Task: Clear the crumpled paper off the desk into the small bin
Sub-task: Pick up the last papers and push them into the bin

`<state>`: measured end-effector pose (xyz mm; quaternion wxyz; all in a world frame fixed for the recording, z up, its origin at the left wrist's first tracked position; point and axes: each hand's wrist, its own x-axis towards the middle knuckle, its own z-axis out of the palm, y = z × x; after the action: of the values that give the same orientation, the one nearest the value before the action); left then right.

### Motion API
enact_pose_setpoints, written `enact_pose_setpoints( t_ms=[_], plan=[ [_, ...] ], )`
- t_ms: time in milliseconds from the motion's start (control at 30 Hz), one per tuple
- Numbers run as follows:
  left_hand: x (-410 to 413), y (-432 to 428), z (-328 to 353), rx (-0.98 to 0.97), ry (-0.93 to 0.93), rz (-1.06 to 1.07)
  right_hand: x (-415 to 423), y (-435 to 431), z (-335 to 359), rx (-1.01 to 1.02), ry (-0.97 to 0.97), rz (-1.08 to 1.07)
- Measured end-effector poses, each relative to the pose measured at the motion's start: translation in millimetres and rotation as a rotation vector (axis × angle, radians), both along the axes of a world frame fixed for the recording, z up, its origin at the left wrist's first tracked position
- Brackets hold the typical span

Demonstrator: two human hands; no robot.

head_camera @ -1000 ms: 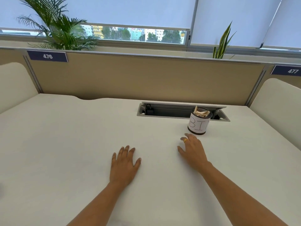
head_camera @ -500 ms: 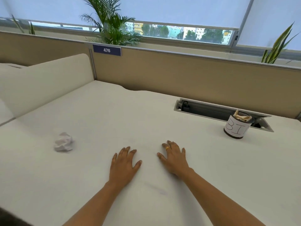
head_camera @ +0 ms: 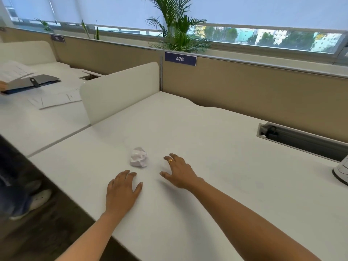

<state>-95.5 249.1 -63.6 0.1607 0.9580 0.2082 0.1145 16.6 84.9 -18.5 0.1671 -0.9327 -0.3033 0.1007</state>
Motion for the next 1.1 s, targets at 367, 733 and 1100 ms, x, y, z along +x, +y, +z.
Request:
enact_pose_setpoints(
  t_ms=[367,733,1100],
  plan=[
    [9,51,-3,0.033,0.016,0.003,11,95,12,-0.080,-0.007,0.195],
    [24,54,-6,0.056,0.036,0.027,18,98,-2,-0.028,-0.059,0.155],
    [59,-11,-1,0.039,0.061,-0.156,15,4,4,0.151,-0.097,-0.041]
  ],
)
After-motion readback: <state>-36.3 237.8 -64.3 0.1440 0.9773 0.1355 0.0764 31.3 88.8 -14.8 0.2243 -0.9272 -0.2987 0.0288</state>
